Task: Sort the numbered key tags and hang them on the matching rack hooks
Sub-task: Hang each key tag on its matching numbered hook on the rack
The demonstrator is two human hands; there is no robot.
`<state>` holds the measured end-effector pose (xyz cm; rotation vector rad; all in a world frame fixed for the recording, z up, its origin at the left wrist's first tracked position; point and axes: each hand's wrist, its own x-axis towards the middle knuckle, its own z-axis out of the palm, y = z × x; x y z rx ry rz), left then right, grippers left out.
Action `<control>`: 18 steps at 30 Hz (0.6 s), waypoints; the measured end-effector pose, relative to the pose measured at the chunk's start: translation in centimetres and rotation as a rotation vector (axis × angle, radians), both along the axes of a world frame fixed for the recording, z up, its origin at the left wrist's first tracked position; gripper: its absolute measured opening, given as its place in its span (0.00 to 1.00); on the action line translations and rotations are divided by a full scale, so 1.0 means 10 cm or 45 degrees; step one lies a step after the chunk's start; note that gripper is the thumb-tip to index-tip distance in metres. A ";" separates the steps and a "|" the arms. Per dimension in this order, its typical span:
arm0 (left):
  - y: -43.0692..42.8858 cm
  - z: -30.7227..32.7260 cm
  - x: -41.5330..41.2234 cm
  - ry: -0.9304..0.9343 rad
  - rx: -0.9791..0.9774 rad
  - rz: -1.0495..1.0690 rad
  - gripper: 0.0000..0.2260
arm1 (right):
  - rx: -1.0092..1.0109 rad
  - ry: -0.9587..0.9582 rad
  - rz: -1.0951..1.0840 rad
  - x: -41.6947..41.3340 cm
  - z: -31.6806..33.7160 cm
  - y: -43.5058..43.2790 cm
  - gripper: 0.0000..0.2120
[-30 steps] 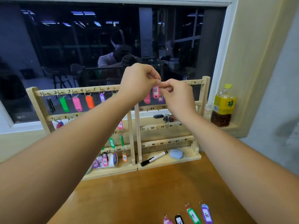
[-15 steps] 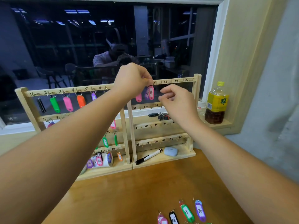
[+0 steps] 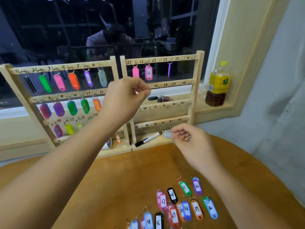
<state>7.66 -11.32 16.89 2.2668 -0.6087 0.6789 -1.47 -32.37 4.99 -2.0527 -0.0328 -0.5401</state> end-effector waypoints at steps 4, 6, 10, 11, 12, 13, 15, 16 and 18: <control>0.06 -0.62 -0.26 0.236 0.043 -0.070 0.03 | -0.125 0.146 0.052 -0.22 -0.33 0.03 0.09; 0.09 -0.89 -0.38 0.310 0.057 -0.127 0.03 | -0.226 0.203 0.070 -0.32 -0.46 0.05 0.08; 0.13 -1.39 -0.55 0.463 0.186 -0.208 0.02 | -0.346 0.309 0.125 -0.44 -0.72 0.10 0.08; 0.14 -1.50 -0.57 0.514 0.213 -0.228 0.02 | -0.385 0.332 0.140 -0.46 -0.77 0.11 0.07; 0.15 -1.61 -0.59 0.565 0.240 -0.251 0.02 | -0.440 0.351 0.151 -0.46 -0.80 0.11 0.06; 0.15 -1.70 -0.61 0.604 0.275 -0.273 0.03 | -0.496 0.358 0.163 -0.46 -0.83 0.11 0.04; 0.15 -1.83 -0.64 0.667 0.370 -0.318 0.05 | -0.564 0.374 0.188 -0.46 -0.87 0.12 0.02; 0.14 -1.87 -0.67 0.703 0.414 -0.338 0.07 | -0.584 0.394 0.204 -0.46 -0.88 0.14 0.02; 0.12 -1.94 -0.71 0.767 0.471 -0.362 0.08 | -0.633 0.431 0.220 -0.48 -0.89 0.17 0.04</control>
